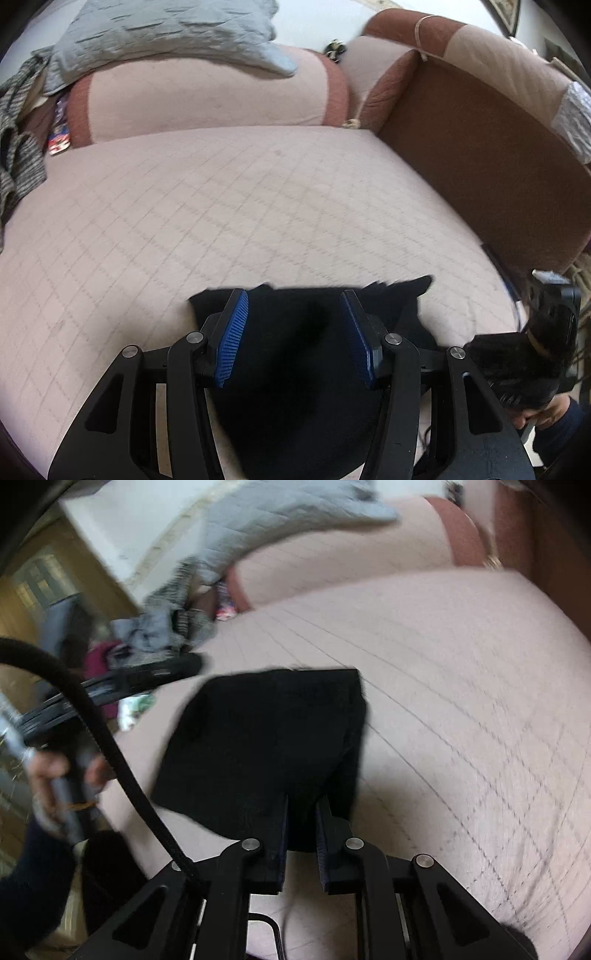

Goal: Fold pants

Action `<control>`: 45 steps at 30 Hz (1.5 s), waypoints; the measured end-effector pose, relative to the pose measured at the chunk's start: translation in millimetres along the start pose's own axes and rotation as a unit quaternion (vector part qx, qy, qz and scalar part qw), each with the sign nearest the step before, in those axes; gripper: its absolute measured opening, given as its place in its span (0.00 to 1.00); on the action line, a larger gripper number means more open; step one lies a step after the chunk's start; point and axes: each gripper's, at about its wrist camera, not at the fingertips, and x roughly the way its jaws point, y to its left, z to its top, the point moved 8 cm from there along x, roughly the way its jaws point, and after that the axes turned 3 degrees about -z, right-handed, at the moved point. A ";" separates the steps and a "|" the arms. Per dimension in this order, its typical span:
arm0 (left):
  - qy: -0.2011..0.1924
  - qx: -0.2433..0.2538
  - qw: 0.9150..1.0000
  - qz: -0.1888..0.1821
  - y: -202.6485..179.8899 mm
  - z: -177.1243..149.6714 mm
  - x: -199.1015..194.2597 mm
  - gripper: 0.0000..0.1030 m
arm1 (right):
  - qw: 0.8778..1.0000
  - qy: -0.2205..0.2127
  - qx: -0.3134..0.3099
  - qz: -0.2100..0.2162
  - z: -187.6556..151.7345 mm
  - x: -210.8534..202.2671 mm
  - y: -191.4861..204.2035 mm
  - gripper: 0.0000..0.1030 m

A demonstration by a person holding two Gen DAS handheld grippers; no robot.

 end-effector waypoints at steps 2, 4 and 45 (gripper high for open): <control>0.001 -0.009 1.000 0.004 7.2 -5.1 -3.7 0.50 | 0.999 -0.009 0.034 0.009 4.8 -1.5 -6.2 0.32; -0.006 -0.016 1.000 0.005 13.2 -7.6 -9.8 0.50 | 0.998 -0.036 0.060 0.009 12.9 -12.7 -14.1 0.37; -0.006 -0.066 0.994 0.092 36.6 -18.0 37.8 0.52 | 0.993 -0.108 0.014 -0.037 87.2 -18.6 -13.7 0.54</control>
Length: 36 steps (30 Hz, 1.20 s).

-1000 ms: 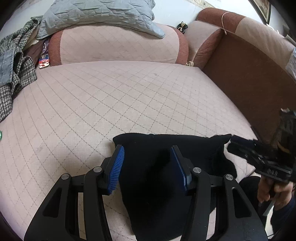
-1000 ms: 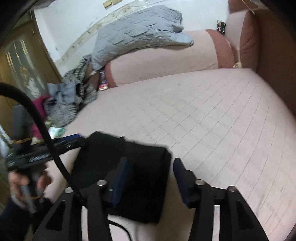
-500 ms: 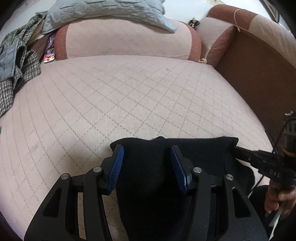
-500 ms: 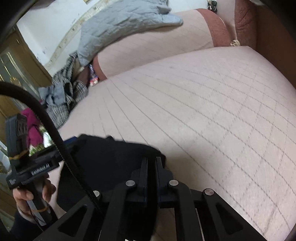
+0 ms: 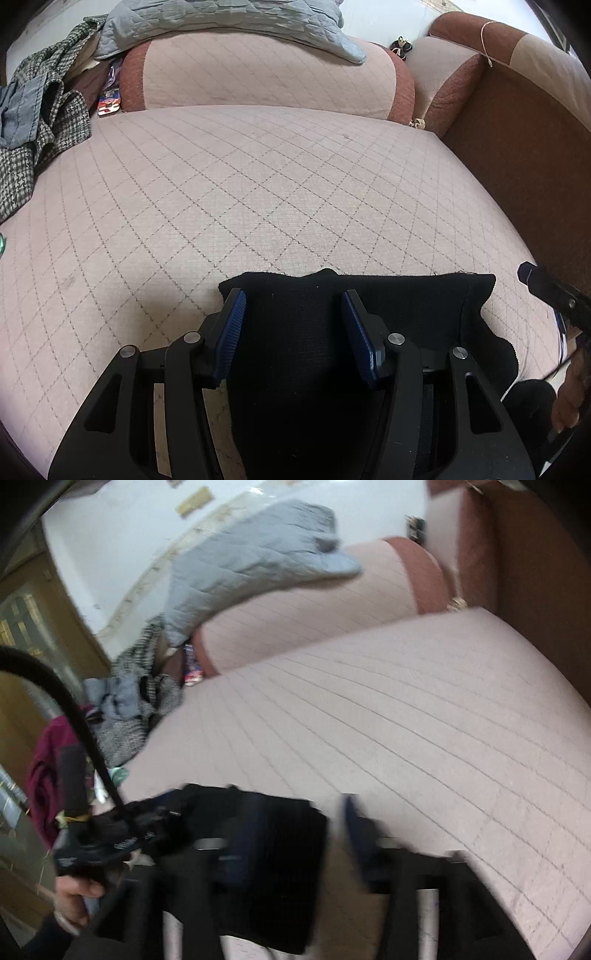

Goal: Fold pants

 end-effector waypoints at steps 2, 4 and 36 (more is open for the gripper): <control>0.000 0.002 1.000 0.004 -0.9 0.3 -1.7 0.52 | 1.000 0.006 -0.025 -0.002 0.3 5.6 13.1 0.54; 0.001 0.005 1.000 0.008 -2.2 0.4 -2.7 0.52 | 0.998 0.009 -0.057 -0.021 0.1 14.6 23.6 0.54; -0.025 -0.001 1.000 -0.003 -23.8 -51.6 -53.5 0.58 | 0.990 0.088 -0.108 -0.026 -79.3 9.4 29.1 0.43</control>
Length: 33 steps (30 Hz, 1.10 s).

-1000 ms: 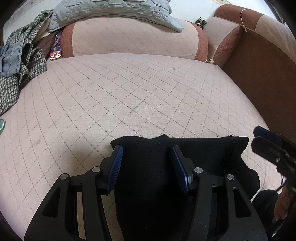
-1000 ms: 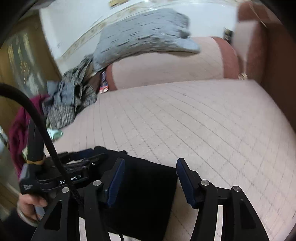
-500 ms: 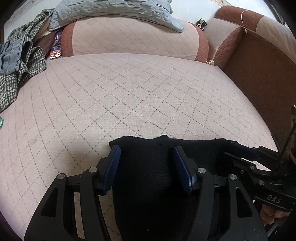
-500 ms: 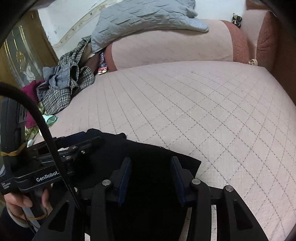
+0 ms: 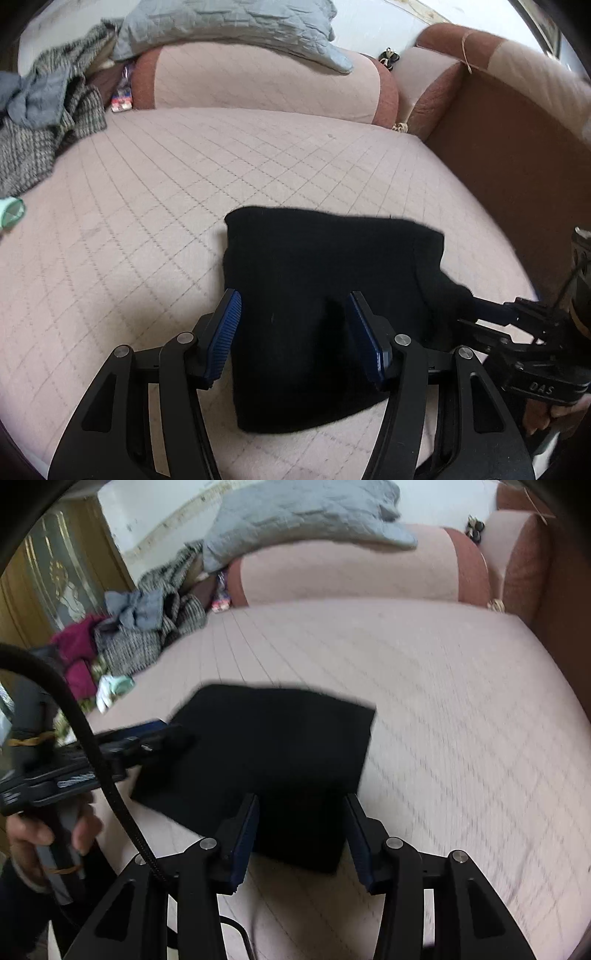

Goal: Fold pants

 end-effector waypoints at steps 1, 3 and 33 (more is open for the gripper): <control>-0.001 0.005 1.000 0.008 -0.8 -4.0 0.2 0.58 | 1.000 0.006 0.000 -0.007 -5.2 4.3 -1.4 0.43; 0.004 0.000 1.000 0.010 -0.5 -12.9 3.3 0.60 | 1.000 0.018 0.006 -0.011 -13.5 10.8 -4.0 0.44; 0.061 -0.111 0.987 -0.096 26.0 -6.2 40.3 0.77 | 0.987 0.020 0.110 0.115 13.0 48.8 -20.3 0.74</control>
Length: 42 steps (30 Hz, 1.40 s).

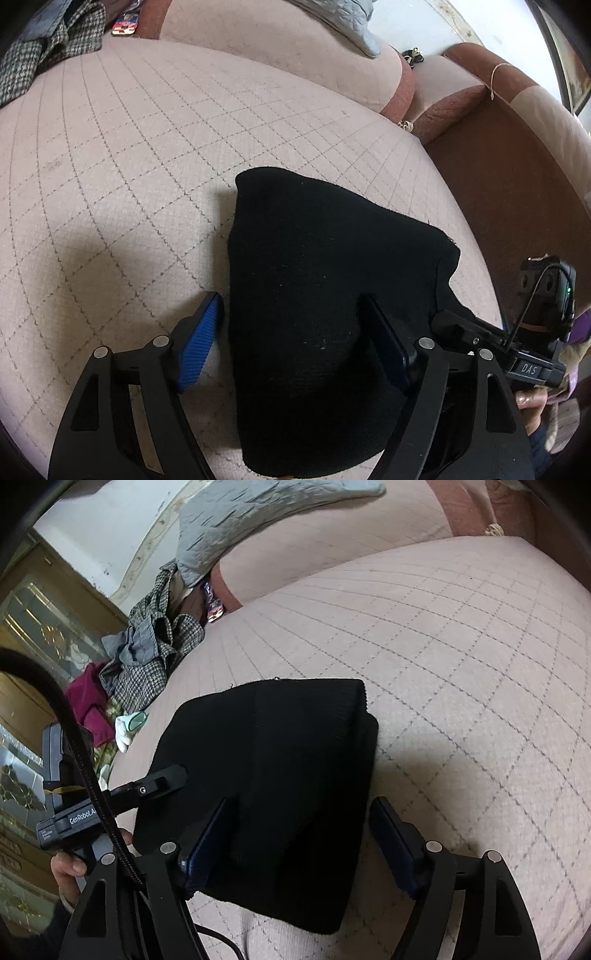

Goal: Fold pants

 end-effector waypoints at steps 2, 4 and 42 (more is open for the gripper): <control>-0.006 0.001 1.000 0.003 -1.2 -0.2 1.4 0.78 | 1.000 -0.007 0.000 0.002 1.3 2.7 0.5 0.74; -0.008 0.004 1.000 0.007 -1.6 -0.3 2.7 0.78 | 1.000 -0.014 0.004 0.005 1.1 3.3 -0.2 0.74; -0.071 -0.049 0.992 0.096 88.8 94.4 -13.0 0.60 | 0.996 -0.034 -0.073 -0.037 85.2 70.6 51.0 0.51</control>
